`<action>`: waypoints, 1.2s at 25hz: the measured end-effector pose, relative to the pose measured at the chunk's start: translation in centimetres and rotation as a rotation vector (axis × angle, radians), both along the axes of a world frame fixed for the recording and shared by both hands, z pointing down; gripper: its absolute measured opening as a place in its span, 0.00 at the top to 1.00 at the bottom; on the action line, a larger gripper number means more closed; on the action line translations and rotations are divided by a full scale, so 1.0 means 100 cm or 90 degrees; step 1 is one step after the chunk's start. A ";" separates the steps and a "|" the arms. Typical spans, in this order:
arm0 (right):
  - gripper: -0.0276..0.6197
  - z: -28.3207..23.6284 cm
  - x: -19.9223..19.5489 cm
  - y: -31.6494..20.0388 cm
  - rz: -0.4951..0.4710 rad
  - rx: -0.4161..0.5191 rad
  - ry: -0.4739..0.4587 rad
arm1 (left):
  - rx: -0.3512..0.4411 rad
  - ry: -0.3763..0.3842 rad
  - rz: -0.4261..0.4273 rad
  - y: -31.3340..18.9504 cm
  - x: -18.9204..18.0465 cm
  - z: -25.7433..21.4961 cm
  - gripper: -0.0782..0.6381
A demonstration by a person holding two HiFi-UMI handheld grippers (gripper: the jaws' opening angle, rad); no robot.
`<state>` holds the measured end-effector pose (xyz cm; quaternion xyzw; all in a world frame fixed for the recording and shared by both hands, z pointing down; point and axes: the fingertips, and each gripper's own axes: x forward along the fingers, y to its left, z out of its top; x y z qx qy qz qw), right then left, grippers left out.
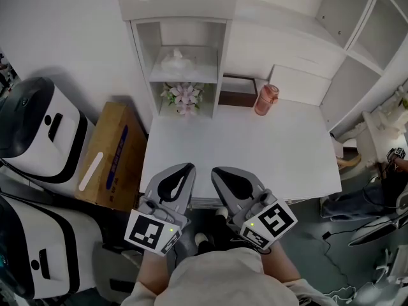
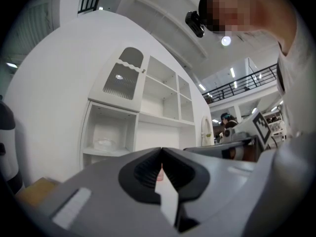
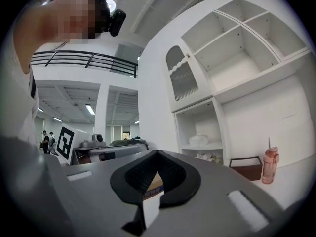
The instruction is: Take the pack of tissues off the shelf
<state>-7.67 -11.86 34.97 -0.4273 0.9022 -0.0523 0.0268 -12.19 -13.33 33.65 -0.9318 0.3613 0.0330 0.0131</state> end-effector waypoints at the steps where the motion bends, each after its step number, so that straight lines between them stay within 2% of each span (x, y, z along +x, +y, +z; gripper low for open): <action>1: 0.96 0.000 -0.002 -0.002 -0.003 0.000 0.001 | -0.001 0.000 -0.002 -0.003 -0.001 0.000 0.89; 21: 0.96 -0.008 -0.007 -0.097 -0.071 0.005 0.007 | 0.004 0.010 -0.069 -0.092 -0.006 -0.008 0.89; 30: 0.96 -0.012 0.012 -0.143 -0.093 0.011 -0.001 | 0.002 0.002 -0.094 -0.133 0.013 -0.011 0.89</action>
